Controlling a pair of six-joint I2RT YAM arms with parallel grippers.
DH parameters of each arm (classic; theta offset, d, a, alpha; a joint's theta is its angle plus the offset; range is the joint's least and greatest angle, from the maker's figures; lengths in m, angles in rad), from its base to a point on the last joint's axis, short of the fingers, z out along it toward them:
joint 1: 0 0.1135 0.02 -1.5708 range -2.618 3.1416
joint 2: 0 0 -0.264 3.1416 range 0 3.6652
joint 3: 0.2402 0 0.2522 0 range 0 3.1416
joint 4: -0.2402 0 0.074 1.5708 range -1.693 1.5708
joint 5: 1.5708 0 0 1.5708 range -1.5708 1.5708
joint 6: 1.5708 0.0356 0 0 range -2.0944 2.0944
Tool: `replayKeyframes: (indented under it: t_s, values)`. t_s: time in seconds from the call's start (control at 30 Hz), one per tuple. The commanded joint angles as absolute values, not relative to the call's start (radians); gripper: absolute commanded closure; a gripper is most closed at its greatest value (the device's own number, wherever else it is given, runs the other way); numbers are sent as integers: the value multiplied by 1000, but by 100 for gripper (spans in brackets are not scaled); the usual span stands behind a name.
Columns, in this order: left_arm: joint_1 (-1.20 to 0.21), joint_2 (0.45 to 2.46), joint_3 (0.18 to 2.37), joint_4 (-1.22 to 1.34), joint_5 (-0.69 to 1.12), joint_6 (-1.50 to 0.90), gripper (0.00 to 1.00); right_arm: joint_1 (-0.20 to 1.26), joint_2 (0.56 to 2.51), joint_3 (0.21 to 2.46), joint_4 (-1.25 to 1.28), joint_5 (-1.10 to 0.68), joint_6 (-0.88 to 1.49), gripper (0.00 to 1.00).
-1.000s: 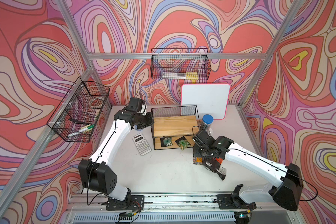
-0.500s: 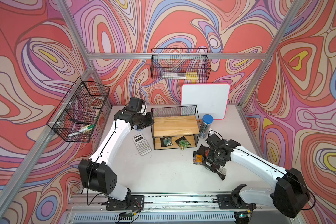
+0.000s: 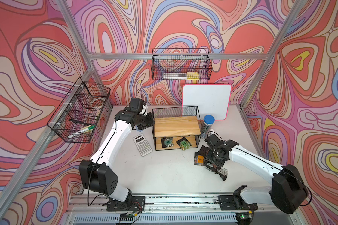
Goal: Remove the tea bags from the shelf
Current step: Place the tea bag at the center of the board.
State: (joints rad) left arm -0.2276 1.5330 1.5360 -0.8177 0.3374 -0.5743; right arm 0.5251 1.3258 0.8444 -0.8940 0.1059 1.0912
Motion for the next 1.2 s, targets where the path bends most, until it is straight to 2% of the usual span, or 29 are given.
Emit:
replayKeyframes:
  t_s: [0.0, 0.2, 0.37, 0.53, 0.7, 0.97, 1.17]
  values:
    - [-223, 1524, 1543, -796, 345, -595, 100, 522, 1304, 859, -890, 92, 1089, 53]
    - [-224, 1525, 1543, -796, 344, -593, 100, 523, 1280, 869, -887, 66, 1091, 43]
    - [-224, 1526, 1543, -796, 345, -594, 100, 523, 1244, 888, -852, 27, 1091, 42]
    - [-224, 1525, 1543, -795, 348, -595, 100, 525, 1168, 845, -602, -89, 1148, 45]
    - [-224, 1524, 1542, -793, 348, -598, 100, 568, 1208, 816, -358, -159, 1256, 48]
    - [-224, 1526, 1541, -788, 346, -600, 100, 626, 1320, 676, 77, -150, 1500, 51]
    - [-224, 1531, 1539, -785, 348, -599, 100, 670, 1430, 613, 239, -115, 1623, 49]
